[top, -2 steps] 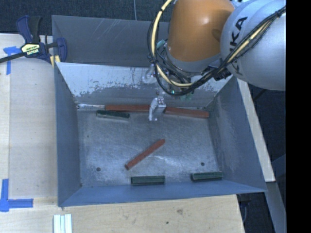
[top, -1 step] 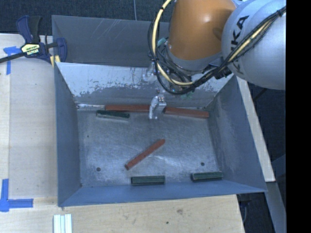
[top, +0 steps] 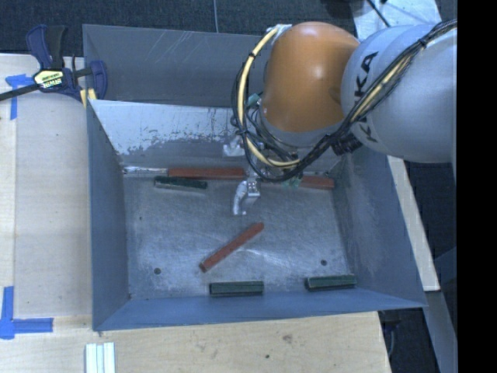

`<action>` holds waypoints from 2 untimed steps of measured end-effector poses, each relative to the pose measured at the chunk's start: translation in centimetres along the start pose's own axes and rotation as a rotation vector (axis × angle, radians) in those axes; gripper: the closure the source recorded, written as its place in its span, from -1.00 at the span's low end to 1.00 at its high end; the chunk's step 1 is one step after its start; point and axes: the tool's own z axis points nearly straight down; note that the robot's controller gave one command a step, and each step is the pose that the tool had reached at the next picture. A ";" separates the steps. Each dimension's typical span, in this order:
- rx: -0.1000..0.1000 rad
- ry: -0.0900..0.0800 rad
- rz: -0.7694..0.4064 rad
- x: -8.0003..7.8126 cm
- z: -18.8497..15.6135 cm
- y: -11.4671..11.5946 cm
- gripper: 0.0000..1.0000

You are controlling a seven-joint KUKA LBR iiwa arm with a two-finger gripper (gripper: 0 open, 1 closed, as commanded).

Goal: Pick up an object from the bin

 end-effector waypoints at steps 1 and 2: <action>0.000 0.001 0.043 -0.3 6.8 -1.4 -1.00; 0.002 0.007 0.015 5.3 8.2 -0.7 -1.00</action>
Offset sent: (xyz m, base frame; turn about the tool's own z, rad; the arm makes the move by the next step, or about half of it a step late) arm -0.0895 0.0013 -0.0834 -0.0180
